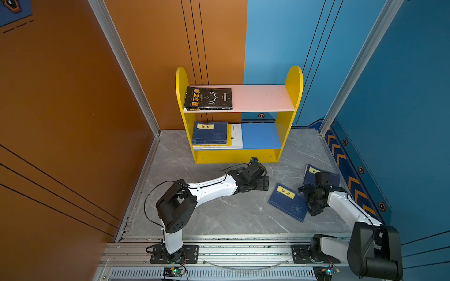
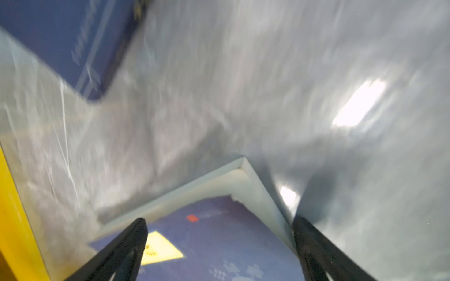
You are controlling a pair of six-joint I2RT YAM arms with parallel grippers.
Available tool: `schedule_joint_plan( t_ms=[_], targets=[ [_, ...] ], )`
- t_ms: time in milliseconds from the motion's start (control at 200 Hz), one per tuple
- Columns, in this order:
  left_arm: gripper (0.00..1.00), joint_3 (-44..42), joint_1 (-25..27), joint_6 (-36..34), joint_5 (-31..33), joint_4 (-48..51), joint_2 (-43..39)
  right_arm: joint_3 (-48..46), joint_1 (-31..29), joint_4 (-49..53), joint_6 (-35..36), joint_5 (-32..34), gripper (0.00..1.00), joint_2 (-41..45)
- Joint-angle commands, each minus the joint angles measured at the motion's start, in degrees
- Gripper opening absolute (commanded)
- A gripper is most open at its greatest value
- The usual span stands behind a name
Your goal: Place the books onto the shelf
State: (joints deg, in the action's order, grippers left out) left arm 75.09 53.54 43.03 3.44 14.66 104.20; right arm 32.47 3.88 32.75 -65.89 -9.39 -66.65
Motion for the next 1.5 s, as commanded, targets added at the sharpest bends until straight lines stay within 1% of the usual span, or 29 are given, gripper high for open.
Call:
schedule_joint_plan(
  t_ms=[0, 45, 95, 135, 180, 250, 340, 431, 551, 701, 756, 826, 886, 931, 1051, 1097, 1197, 1317, 1497],
  targets=[
    [0.90, 0.7, -0.6, 1.4, -2.1, 0.4, 0.4, -1.1, -3.7, 3.3, -9.4, -0.7, 0.96, 4.7],
    [0.90, 0.7, -0.6, 1.6, -2.2, 1.0, 0.4, -0.7, -3.9, 4.3, -9.2, 0.0, 0.96, 6.4],
    [0.90, 0.5, -0.6, 2.1, -2.4, 1.7, 0.3, 0.8, -3.8, 6.1, -7.1, 2.1, 0.96, 8.0],
    [0.90, 0.0, -0.5, 3.2, -2.4, 1.9, 0.0, 2.2, -3.4, 7.0, -3.5, 4.0, 0.96, 8.5],
    [0.90, -0.8, -0.3, 5.2, -2.3, 1.8, -0.4, 4.6, -2.3, 8.1, 0.8, 4.5, 0.96, 8.2],
    [0.90, -1.7, 0.0, 7.5, -1.8, 1.7, -1.0, 8.0, -1.0, 7.5, 7.9, 3.0, 0.97, 6.4],
    [0.90, -2.1, 1.0, 10.3, -0.5, 1.7, -1.5, 12.1, -1.1, 7.0, 16.1, 1.9, 0.97, 3.2],
    [0.90, -1.8, 2.2, 13.1, 0.3, 1.8, -1.4, 16.0, -1.2, 7.0, 22.6, 2.2, 0.97, -0.5],
    [0.90, -1.5, 4.1, 18.4, 2.2, 1.7, -0.5, 19.3, -1.5, 6.3, 28.0, 2.3, 0.96, -5.4],
    [0.89, -1.9, 6.6, 29.7, 2.7, -0.7, 2.1, 18.7, -2.1, 4.5, 31.4, -0.6, 0.94, -10.1],
    [0.88, -1.9, 7.8, 32.8, 3.7, -2.4, 3.0, 17.4, -2.6, 3.8, 32.5, -2.1, 0.93, -10.7],
    [0.88, -1.4, 8.7, 36.7, 5.0, -1.4, 3.4, 15.5, -3.5, 2.6, 33.0, -2.2, 0.93, -10.7],
    [0.87, -2.7, 9.1, 40.0, 5.5, -3.3, 3.0, 14.5, -3.9, 1.5, 32.7, -2.1, 0.93, -11.0],
    [0.87, -3.9, 9.4, 42.3, 5.0, -7.2, 3.1, 14.1, -4.3, 0.8, 32.3, -2.2, 0.93, -11.6],
    [0.88, -4.6, 10.0, 47.8, 1.7, -10.6, 5.6, 13.6, -6.2, 0.0, 32.1, -0.3, 0.92, -12.6],
    [0.87, -4.9, 10.7, 49.3, 1.3, -12.3, 6.4, 13.4, -6.9, -0.1, 32.2, 0.3, 0.92, -13.0],
    [0.88, -6.2, 11.3, 51.9, 2.1, -12.4, 6.9, 12.8, -8.0, -0.8, 32.8, 1.5, 0.93, -14.2],
    [0.87, -8.3, 11.3, 55.1, 3.1, -14.8, 7.2, 12.7, -8.4, -0.6, 33.7, 1.6, 0.89, -16.5],
    [0.87, -7.2, 11.5, 56.6, 2.6, -15.5, 9.3, 11.2, -9.1, -0.8, 33.9, 1.5, 0.87, -16.8]
  ],
)
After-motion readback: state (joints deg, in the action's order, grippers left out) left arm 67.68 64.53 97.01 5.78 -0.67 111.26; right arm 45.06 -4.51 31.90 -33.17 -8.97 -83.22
